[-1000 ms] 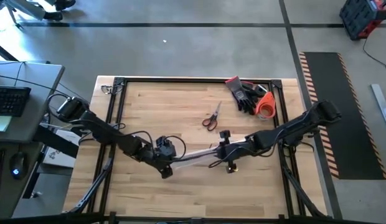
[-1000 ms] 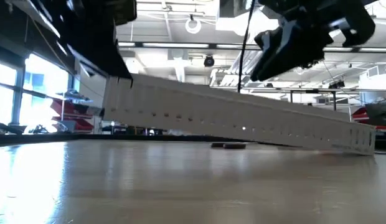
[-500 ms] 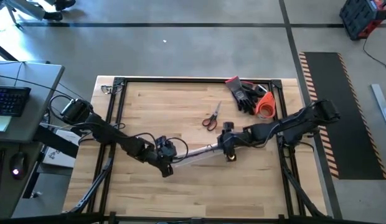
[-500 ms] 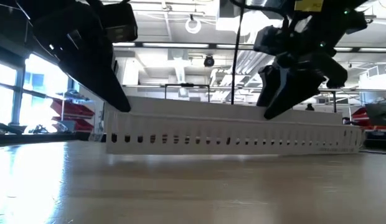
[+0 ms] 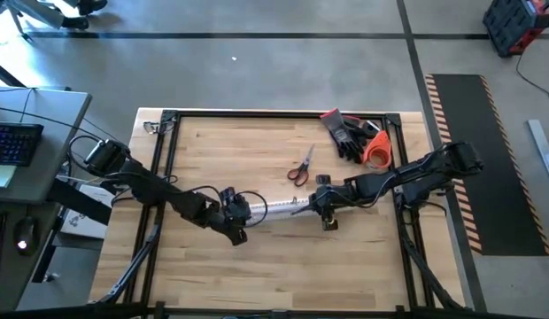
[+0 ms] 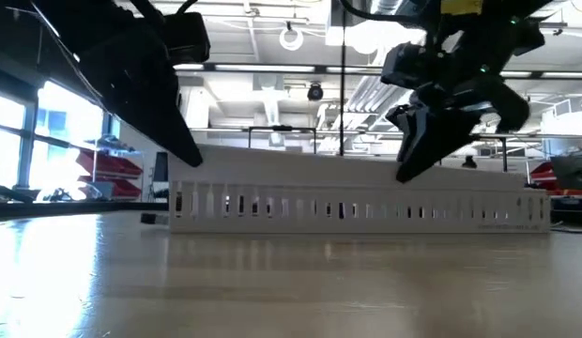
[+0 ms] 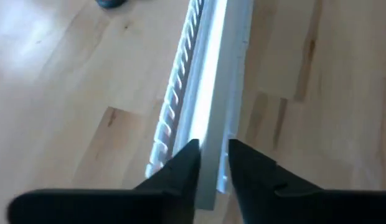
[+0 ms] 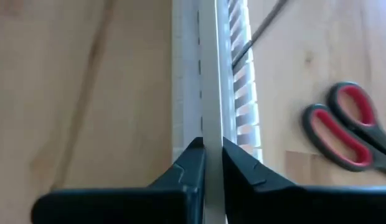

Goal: Ziptie cables
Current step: Close the white cable duct

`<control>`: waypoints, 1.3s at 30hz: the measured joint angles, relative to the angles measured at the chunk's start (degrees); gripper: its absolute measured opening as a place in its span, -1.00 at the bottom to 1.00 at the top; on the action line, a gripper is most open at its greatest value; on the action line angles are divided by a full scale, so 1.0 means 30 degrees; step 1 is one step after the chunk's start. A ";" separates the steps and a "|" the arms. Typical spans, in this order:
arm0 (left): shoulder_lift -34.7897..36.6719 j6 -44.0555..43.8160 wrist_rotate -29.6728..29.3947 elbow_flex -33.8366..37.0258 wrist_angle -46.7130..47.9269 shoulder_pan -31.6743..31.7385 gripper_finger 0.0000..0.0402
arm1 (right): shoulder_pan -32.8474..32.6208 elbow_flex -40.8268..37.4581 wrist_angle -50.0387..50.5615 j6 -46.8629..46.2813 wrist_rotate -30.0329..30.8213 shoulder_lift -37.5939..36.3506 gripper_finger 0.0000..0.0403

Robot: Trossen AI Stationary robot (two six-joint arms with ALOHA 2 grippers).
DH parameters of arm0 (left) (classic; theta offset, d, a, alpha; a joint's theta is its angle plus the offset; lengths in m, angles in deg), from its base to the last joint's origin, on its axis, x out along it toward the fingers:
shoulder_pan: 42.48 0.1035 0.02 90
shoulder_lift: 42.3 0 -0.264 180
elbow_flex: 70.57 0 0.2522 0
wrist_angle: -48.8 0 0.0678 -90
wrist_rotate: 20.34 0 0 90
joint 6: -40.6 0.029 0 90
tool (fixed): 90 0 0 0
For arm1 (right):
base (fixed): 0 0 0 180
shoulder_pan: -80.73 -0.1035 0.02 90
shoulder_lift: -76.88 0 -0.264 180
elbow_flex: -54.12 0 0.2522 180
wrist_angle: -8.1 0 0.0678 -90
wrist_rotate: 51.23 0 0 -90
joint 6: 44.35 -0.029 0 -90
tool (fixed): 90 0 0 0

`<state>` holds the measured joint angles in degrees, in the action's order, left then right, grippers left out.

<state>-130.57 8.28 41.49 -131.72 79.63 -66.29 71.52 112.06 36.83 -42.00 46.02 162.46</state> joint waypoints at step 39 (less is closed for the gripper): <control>-0.3365 0.2419 0.0713 -0.1246 -1.1449 -0.2375 -0.36 | -0.2167 -0.4843 -1.2854 -1.1552 -1.5882 0.3871 -0.96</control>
<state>-140.67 15.54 43.63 -135.46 45.28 -73.41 65.02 97.53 -1.73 -76.66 -1.63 174.07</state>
